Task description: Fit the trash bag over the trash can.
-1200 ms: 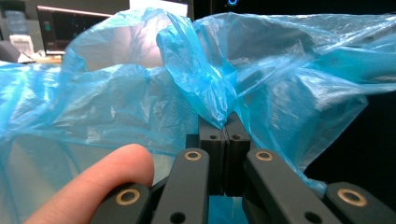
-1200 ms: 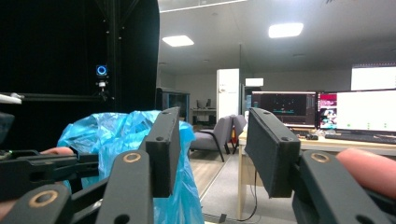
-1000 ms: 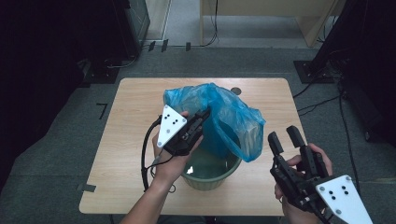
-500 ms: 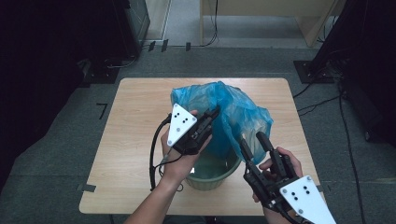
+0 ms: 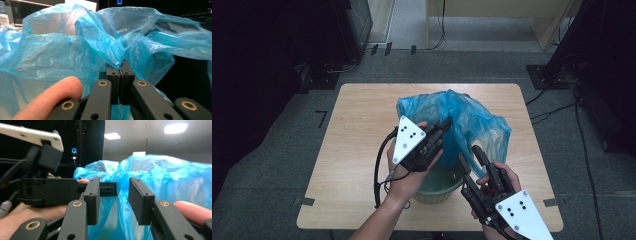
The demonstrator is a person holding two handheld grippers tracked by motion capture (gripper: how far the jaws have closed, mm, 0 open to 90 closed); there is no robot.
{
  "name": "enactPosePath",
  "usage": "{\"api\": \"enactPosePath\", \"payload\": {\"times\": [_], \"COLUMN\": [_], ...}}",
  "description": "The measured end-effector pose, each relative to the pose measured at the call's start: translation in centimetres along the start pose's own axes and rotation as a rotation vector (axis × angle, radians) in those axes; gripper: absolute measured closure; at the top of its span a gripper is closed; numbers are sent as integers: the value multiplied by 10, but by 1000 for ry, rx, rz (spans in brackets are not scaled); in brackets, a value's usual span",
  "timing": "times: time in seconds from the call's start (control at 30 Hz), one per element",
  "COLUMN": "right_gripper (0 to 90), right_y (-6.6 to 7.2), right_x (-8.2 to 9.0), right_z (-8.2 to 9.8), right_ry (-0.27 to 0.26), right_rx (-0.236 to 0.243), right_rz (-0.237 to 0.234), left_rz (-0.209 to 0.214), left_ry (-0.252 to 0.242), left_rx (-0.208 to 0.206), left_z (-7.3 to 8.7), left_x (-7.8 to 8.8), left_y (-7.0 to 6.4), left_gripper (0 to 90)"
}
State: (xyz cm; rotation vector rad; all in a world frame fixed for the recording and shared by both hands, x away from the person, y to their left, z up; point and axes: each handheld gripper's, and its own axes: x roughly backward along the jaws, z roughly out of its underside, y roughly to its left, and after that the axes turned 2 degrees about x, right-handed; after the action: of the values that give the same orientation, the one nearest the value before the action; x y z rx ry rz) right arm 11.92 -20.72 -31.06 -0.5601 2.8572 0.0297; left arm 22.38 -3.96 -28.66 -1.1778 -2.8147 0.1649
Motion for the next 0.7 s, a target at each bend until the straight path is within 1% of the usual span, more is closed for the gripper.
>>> {"api": "enactPosePath", "payload": {"times": [0.13,0.23,0.37,0.53,0.63,0.7], "right_gripper": [625,624,617,573,544,522], "right_y": [-2,-4,-9,-12,-13,-13], "right_x": [-3,-5,-8,-10,-10,-10], "right_z": [3,4,5,7,7,6], "right_ry": [15,23,40,51,42,32], "right_rx": [-6,-16,-52,-90,-102,-109], "right_rz": [9,20,32,39,47,39], "left_rz": [22,32,42,54,66,66], "left_ry": [-4,-7,-9,-10,-18,-18], "left_rx": [-14,-11,-17,-28,-31,-33], "left_z": [2,4,6,9,11,12], "left_x": [5,10,16,22,25,27], "left_y": [-6,-9,-12,-16,-18,-19], "left_gripper": [886,886,886,886,886,887]}}
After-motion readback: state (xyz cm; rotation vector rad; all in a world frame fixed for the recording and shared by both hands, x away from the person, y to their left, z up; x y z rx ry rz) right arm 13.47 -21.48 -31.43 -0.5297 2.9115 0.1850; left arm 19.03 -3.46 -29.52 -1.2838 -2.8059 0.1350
